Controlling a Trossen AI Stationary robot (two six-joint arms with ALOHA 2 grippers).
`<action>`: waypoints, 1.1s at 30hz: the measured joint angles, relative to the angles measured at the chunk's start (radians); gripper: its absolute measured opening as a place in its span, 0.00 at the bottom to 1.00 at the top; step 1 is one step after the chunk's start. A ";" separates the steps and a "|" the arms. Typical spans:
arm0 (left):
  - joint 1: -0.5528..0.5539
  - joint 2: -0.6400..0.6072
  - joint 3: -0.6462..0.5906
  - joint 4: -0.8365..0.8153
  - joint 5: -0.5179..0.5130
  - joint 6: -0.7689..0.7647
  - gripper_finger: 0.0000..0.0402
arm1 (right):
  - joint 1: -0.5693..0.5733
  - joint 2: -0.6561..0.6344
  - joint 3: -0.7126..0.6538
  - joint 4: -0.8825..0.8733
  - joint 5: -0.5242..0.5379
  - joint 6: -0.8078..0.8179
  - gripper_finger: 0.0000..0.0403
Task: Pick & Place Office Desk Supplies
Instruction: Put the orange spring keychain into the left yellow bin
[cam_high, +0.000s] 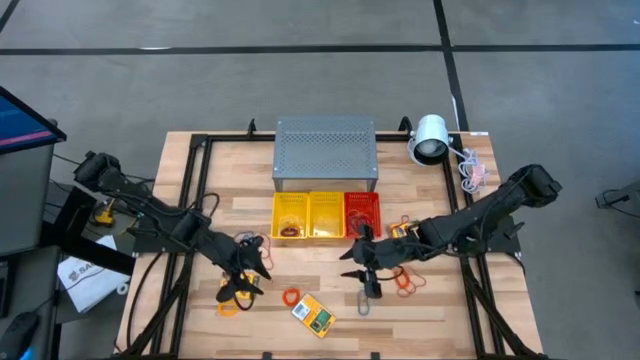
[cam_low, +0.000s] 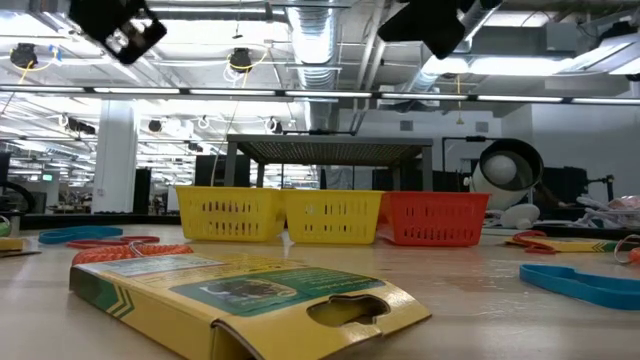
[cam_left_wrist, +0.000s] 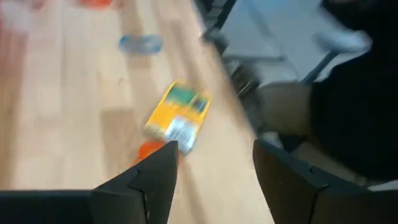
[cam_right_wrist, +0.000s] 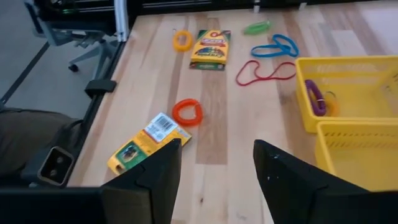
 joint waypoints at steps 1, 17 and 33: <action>0.000 0.002 0.000 -0.025 -0.009 0.008 0.51 | -0.005 0.000 0.000 0.003 0.000 0.000 0.48; 0.017 0.174 0.091 -0.154 0.012 0.099 0.51 | -0.022 0.000 0.000 0.061 0.000 0.008 0.47; 0.037 0.460 0.133 -0.028 0.137 0.181 0.51 | -0.013 0.000 0.001 0.105 0.000 0.010 0.47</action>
